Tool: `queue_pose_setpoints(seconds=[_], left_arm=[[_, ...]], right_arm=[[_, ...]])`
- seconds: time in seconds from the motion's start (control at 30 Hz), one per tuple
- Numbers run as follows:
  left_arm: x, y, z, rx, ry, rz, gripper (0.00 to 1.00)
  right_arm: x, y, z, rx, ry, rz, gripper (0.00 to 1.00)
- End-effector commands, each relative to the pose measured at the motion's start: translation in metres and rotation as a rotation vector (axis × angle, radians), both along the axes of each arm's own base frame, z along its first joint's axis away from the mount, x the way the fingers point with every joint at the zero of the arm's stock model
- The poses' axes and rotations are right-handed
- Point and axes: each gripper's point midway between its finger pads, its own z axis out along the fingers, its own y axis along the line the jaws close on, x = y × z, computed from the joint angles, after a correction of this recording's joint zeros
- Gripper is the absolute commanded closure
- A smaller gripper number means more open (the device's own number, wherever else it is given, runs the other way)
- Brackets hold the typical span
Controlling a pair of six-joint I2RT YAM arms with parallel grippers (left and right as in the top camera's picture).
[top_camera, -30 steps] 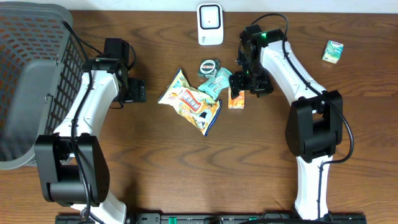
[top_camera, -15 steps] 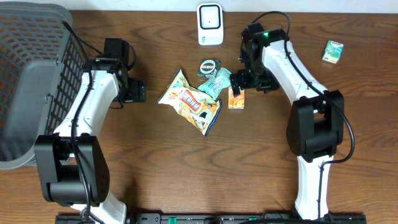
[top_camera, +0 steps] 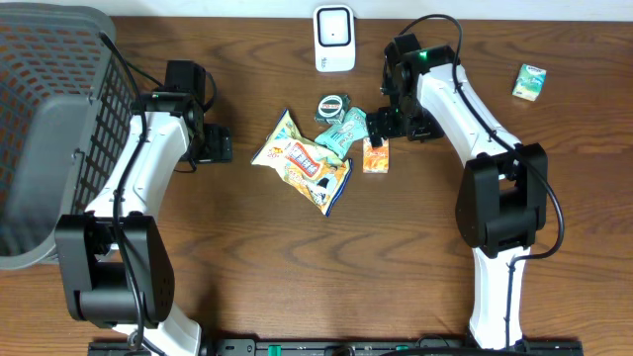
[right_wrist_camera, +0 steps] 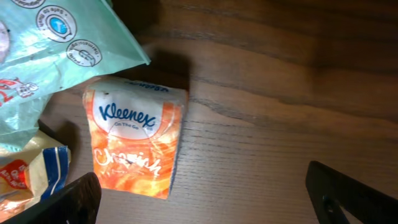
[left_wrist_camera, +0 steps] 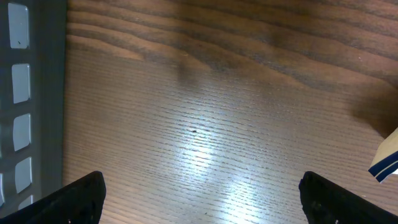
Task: Scan the item barcode
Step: 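Move the right gripper to the orange tissue pack and grasp it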
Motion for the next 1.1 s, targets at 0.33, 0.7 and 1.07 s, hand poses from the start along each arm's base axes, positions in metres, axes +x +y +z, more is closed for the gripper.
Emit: queue_pose_setpoints(seconds=[0.33,0.7,1.07], left_arm=[[-0.002,0.001,-0.001,0.008,0.008,-0.003,0.02],[-0.002,0.001,-0.001,0.008,0.008,-0.003,0.02],[-0.002,0.001,-0.001,0.008,0.008,-0.003,0.02]], right_arm=[[0.008,-0.032,-0.001,0.114,0.033,-0.122,0.02],[0.006,-0.017,-0.003,0.193,0.053,-0.12,0.22],[-0.017,0.012,-0.06,0.299,0.097,-0.143,0.27]])
